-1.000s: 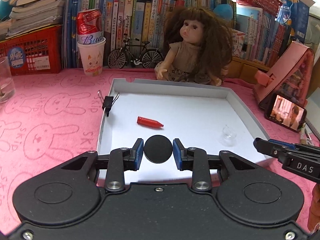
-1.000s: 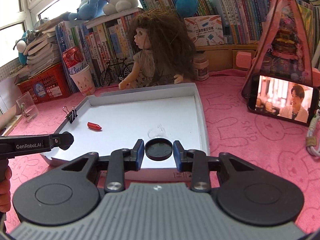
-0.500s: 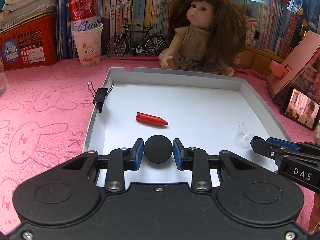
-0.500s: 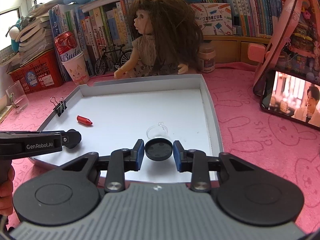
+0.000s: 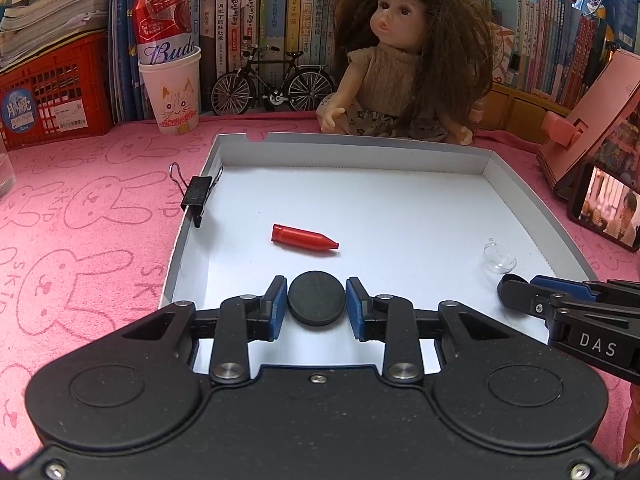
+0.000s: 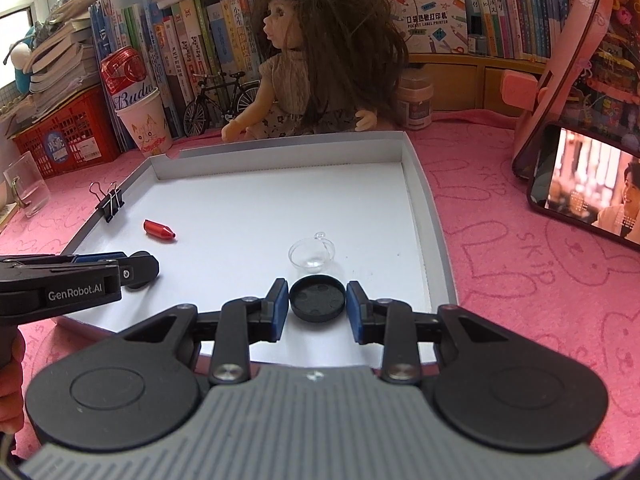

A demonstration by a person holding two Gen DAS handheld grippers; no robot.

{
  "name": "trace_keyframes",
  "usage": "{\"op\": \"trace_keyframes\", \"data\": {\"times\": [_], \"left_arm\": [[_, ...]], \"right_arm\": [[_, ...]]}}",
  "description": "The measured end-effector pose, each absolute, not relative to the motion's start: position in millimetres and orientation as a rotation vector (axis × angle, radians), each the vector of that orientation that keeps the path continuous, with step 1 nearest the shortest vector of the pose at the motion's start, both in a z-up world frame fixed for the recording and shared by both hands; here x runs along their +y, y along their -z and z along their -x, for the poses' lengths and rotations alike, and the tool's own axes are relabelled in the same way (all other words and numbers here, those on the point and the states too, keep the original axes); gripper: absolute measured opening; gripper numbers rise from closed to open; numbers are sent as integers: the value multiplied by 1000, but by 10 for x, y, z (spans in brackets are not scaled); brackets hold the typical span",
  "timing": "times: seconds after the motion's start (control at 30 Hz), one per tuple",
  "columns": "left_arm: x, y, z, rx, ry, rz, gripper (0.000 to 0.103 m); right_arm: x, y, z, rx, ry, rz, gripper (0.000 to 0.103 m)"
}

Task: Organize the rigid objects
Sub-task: 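Open the left tool over the tray while the right tool releases the black lid beside the dome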

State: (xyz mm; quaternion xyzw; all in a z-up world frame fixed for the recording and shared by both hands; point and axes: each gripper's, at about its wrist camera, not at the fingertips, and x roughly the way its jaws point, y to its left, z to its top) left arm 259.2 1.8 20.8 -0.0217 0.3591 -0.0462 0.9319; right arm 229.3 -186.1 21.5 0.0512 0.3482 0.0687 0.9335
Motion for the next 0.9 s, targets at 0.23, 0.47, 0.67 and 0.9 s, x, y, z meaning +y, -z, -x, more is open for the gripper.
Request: {"op": "trace_keyframes", "data": {"times": [0.23, 0.47, 0.67, 0.9], "left_arm": [[12, -203, -2599, 733, 95, 44, 30], [12, -198, -2598, 733, 96, 46, 30], [39, -256, -2554, 736, 102, 68, 33], [63, -430, -2322, 676, 121, 49, 66]], "right_arm": [[-1833, -212, -2303, 715, -137, -90, 36], [-1812, -210, -2309, 717, -134, -78, 36], [-1846, -226, -2296, 717, -145, -115, 47], [-1893, -358, -2139, 675, -158, -114, 62]]}}
